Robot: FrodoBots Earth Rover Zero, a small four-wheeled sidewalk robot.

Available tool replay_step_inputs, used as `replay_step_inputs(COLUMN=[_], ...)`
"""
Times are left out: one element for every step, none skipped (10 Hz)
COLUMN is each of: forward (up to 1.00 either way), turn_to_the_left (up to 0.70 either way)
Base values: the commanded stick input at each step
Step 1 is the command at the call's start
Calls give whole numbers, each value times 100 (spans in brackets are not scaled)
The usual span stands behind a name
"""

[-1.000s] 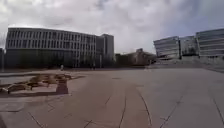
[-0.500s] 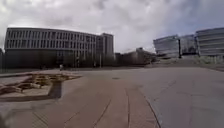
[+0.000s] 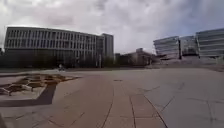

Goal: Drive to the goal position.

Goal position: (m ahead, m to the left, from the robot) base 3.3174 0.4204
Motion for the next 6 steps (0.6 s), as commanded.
replay_step_inputs(forward=[70, 70, 70, 70, 70, 70], turn_to_the_left=[0, 0, 0, 0, 0, 0])
